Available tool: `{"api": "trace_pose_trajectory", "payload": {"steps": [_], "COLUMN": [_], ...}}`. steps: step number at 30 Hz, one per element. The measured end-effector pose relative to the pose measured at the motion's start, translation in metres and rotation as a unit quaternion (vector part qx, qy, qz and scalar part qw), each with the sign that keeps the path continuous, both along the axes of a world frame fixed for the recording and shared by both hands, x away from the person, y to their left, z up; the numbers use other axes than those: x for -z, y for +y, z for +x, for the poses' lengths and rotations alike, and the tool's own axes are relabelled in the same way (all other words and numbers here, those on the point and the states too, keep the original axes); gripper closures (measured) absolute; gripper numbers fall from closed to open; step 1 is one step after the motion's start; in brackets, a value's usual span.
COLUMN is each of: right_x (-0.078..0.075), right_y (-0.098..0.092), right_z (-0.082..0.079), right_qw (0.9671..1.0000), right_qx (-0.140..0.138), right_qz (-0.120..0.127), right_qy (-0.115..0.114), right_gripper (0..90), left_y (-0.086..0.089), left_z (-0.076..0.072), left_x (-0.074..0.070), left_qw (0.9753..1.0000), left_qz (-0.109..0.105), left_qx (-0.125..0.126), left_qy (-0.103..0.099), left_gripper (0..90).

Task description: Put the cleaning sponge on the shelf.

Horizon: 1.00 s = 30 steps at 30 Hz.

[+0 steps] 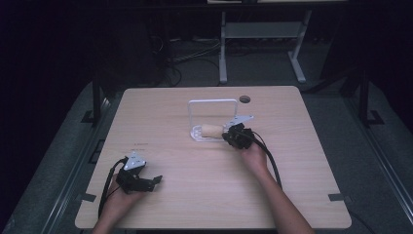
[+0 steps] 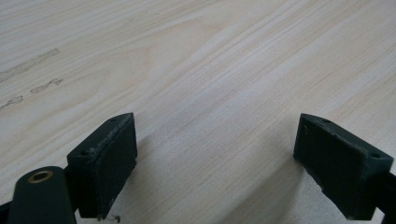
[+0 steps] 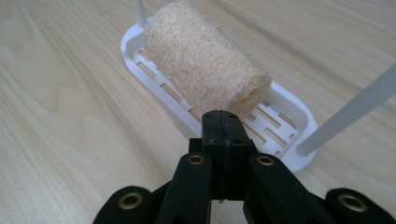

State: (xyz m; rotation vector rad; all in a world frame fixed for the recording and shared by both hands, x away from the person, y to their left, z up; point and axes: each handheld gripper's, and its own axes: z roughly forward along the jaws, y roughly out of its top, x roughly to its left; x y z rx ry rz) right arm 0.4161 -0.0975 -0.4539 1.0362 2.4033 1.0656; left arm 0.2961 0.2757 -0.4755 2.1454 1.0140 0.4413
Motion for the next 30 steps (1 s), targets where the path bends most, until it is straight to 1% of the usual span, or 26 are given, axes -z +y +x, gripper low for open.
{"api": "trace_pose_trajectory", "payload": {"steps": [6,9,13,17,19,22,23,25,27,30], "right_x": [-0.001,-0.003,-0.007,-0.011,-0.013,-0.016,-0.016,-0.017,-0.017,-0.017], "right_y": [-0.004,-0.007,-0.011,-0.017,-0.020,-0.024,-0.026,-0.030,-0.033,-0.039], "right_z": [0.000,-0.003,-0.008,-0.014,-0.017,-0.022,-0.024,-0.027,-0.030,-0.036], "right_qw": [1.0000,0.9999,0.9999,0.9998,0.9998,0.9999,0.9999,0.9998,0.9998,0.9998], "right_qx": [0.001,-0.001,-0.001,0.004,0.005,0.008,0.008,0.013,0.012,0.016], "right_qz": [0.004,0.011,0.012,0.018,0.017,0.013,0.014,0.014,0.011,0.006], "right_qy": [0.000,-0.001,-0.004,0.004,0.002,0.005,0.003,0.007,0.006,0.011], "right_gripper": [89.6,89.5,89.1,82.8,77.7,70.9,69.3,63.5,60.6,55.8], "left_y": [0.000,0.000,0.000,0.000,0.000,0.000,0.000,0.000,0.000,0.000], "left_z": [0.000,0.000,0.000,0.000,0.000,0.000,0.000,0.000,0.000,0.000], "left_x": [0.000,0.000,0.000,0.000,0.000,0.000,0.000,0.000,0.000,0.000], "left_qw": [1.0000,1.0000,1.0000,1.0000,1.0000,1.0000,1.0000,1.0000,1.0000,1.0000], "left_qz": [0.002,0.002,0.001,0.001,0.001,0.001,0.001,0.001,0.001,0.001], "left_qx": [0.001,0.001,0.001,0.001,0.001,0.001,0.001,0.001,0.001,0.001], "left_qy": [0.000,0.000,0.000,0.000,0.000,0.000,0.000,0.000,0.000,0.000], "left_gripper": [12.9,12.9,12.9,12.9,12.9,12.9,12.9,12.8,12.8,12.9]}}
